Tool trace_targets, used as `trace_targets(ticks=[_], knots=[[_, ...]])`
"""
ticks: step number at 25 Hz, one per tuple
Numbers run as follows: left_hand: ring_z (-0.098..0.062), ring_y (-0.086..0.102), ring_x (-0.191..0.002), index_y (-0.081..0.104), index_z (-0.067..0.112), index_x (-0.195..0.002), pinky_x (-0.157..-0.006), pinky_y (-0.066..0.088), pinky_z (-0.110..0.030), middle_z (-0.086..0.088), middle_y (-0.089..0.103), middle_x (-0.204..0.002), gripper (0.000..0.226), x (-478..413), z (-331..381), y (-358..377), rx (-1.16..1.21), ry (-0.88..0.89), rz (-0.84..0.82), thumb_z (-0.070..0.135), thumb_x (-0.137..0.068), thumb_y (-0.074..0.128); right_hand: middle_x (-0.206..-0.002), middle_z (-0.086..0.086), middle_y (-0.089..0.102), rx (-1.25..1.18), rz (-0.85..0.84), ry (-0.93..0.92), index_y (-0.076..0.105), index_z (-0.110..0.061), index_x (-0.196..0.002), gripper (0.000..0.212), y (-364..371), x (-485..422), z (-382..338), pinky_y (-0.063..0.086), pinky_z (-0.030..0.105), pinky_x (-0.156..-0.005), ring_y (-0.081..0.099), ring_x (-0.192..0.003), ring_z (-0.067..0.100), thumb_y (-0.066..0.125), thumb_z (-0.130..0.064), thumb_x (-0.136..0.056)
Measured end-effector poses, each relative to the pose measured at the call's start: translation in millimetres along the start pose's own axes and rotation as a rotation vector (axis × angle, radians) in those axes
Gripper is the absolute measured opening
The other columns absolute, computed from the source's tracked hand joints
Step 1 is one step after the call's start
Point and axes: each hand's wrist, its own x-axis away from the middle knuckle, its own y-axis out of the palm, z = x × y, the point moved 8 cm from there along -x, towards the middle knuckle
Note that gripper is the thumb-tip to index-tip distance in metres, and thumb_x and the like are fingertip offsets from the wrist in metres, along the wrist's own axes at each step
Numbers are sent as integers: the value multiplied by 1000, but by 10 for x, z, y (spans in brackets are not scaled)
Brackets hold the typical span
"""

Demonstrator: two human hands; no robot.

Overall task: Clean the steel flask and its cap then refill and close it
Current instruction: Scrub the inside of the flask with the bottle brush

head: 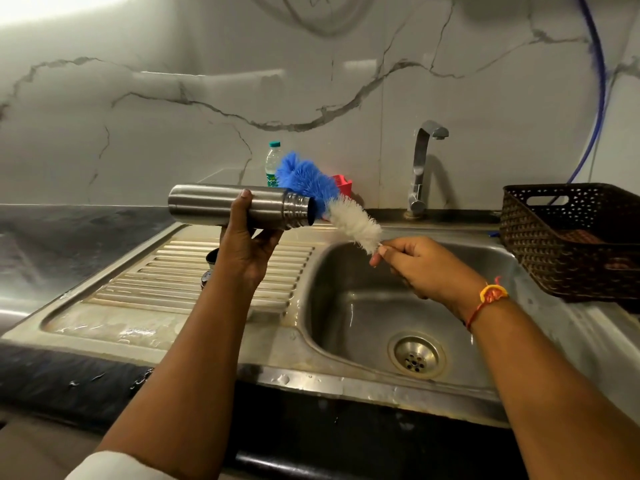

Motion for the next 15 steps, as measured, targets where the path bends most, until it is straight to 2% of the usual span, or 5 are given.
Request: trace_targets(ticks=[4,7,11,13,15], knots=[[-32,72,-108,47,18,-140,-87,61,-47,-14,65,-132,64,-90,121,-54,79,104,45,20,-86,80,-70,3,45,-60,91,33,70,-23,-94,30,-42,-36,18,36,30,-57,42,-60,15,42,-30,-103],[-33,70,-111,49,23,-134,-94,58,-51,-11,63,-133,58,-96,146,-82,111,144,85,14,-86,80,-73,1,54,-174,46,16,67,-19,-99,23,78,-16,-32,37,24,-51,45,-58,10,45,-24,-103],[-32,69,-113,48,25,-129,-96,57,-52,-9,63,-132,59,-79,195,-100,187,180,112,9,-83,81,-76,-14,62,4,17,-72,69,-29,-102,16,159,2,-95,40,17,-61,54,-68,0,53,-27,-100],[-32,69,-113,47,24,-131,-95,58,-53,-10,63,-134,66,-56,150,-86,173,172,112,11,-79,84,-86,-16,62,49,23,-84,70,-29,-108,18,187,-31,-107,42,18,-70,57,-82,3,54,-28,-100],[-32,69,-114,46,25,-135,-94,58,-53,-11,63,-133,78,0,80,-6,127,150,77,13,-70,87,-83,-15,61,39,40,-68,69,-27,-114,21,218,-63,-98,40,19,-67,56,-80,6,53,-29,-100]])
